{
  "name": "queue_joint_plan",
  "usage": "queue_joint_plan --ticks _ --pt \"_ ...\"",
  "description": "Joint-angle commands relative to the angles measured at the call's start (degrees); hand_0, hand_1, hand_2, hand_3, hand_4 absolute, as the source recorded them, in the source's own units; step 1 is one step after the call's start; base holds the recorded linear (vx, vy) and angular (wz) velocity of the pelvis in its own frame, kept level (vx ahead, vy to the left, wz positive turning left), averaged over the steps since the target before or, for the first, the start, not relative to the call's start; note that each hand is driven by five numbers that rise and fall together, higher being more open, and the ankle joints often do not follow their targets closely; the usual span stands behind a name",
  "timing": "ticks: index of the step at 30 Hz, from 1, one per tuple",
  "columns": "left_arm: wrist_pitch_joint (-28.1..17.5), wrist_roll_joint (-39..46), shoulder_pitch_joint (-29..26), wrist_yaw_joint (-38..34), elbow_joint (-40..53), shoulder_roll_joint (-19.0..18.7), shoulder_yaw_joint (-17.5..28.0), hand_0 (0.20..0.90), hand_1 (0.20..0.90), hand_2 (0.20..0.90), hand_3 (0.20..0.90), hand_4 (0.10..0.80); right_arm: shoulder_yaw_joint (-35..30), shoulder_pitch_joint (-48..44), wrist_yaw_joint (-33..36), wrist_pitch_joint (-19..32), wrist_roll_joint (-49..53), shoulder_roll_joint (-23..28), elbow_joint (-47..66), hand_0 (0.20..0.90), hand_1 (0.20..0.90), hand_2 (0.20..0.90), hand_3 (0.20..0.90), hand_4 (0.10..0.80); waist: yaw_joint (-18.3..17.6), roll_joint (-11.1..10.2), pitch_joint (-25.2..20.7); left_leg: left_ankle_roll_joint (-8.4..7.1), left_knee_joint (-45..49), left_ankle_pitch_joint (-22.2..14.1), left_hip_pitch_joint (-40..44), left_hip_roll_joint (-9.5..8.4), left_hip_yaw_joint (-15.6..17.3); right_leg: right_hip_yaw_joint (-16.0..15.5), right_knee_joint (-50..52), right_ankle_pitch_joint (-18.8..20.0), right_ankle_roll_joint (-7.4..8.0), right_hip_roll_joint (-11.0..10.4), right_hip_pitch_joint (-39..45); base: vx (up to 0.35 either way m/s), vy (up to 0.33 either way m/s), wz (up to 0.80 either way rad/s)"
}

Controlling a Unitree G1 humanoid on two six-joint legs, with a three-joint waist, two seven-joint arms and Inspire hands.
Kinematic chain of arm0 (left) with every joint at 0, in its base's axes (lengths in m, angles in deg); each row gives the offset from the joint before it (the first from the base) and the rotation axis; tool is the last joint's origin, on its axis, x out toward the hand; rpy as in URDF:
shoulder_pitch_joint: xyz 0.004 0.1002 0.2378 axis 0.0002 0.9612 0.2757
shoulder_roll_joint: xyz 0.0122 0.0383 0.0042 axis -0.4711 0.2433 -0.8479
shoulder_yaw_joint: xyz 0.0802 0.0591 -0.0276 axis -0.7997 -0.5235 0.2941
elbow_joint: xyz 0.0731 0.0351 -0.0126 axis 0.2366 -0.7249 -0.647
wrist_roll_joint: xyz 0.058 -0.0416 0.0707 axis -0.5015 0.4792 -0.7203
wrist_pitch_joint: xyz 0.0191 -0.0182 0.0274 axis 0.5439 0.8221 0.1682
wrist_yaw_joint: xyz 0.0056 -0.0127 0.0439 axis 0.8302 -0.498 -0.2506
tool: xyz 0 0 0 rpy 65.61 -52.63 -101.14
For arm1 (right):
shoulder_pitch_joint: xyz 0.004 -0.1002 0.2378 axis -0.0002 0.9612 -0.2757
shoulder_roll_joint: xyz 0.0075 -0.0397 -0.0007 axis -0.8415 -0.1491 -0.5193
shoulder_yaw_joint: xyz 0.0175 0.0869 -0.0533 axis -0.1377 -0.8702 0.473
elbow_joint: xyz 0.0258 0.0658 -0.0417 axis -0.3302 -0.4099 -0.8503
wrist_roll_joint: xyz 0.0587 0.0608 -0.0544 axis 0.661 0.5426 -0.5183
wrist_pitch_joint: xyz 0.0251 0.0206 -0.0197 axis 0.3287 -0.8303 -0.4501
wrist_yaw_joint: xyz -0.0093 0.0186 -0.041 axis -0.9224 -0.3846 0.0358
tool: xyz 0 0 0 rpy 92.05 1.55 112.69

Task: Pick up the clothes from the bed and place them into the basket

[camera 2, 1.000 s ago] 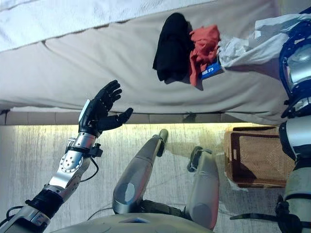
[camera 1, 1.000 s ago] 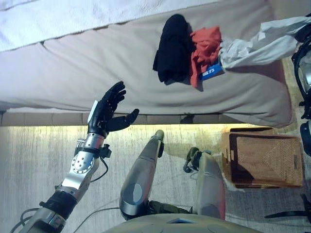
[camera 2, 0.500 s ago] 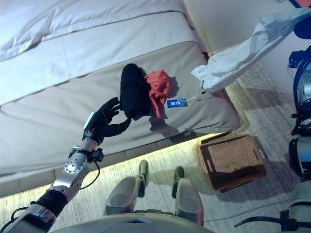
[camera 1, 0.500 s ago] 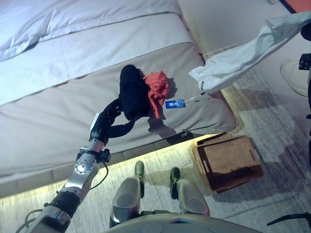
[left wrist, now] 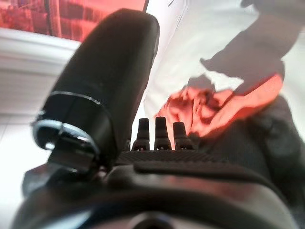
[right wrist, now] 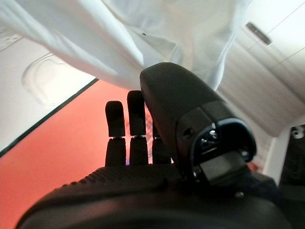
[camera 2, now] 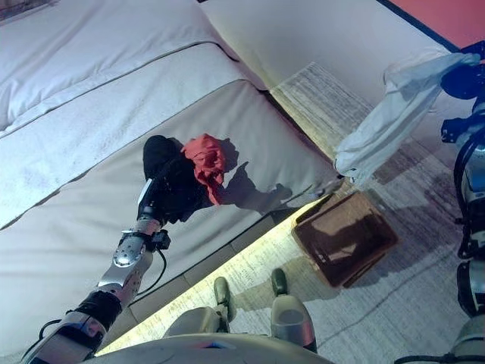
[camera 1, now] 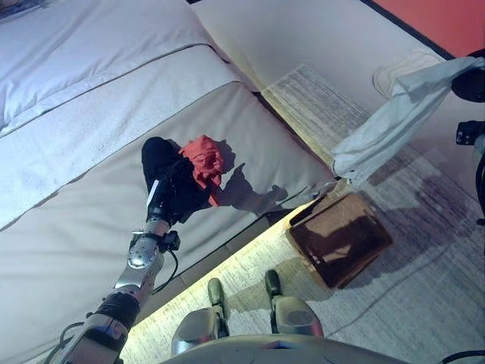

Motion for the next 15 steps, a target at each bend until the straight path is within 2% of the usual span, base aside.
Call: queue_joint_plan --ticks 1,11,15 --pt "-3.66 -2.06 -1.64 1.09 -2.75 1.41 2.0 0.9 0.9 0.9 0.9 0.8 -3.73 1.1 -0.7 3.1 -0.46 3.17 4.99 0.3 0.3 0.3 0.2 0.1 -0.08 -1.02 -10.46 -0.48 1.23 -6.71 0.48 0.92 0.14 -0.11 3.46 -0.07 -0.32 2.13 -4.3 0.007 0.004 -0.16" --pt "-2.76 -4.38 -3.78 0.4 -5.39 2.45 4.47 0.9 0.9 0.9 0.9 0.8 -3.76 14.04 -12.09 -2.71 -5.77 -5.51 7.11 0.3 0.3 0.3 0.2 0.1 -2.23 -0.89 -10.32 -0.18 1.86 -7.36 1.47 1.04 1.97 1.48 4.25 -0.29 -0.24 2.7 -4.03 0.022 0.005 -0.13" --pt "-2.62 -4.81 -3.87 0.01 -5.54 2.91 4.59 0.9 0.9 0.9 0.9 0.8 -1.91 17.3 -14.36 -2.04 -6.59 -9.79 4.39 0.3 0.3 0.3 0.2 0.1 -2.29 -0.78 -10.03 0.05 2.33 -7.65 1.64 0.93 2.33 1.85 4.58 -0.26 -0.25 2.88 -4.12 0.008 0.006 -0.11"
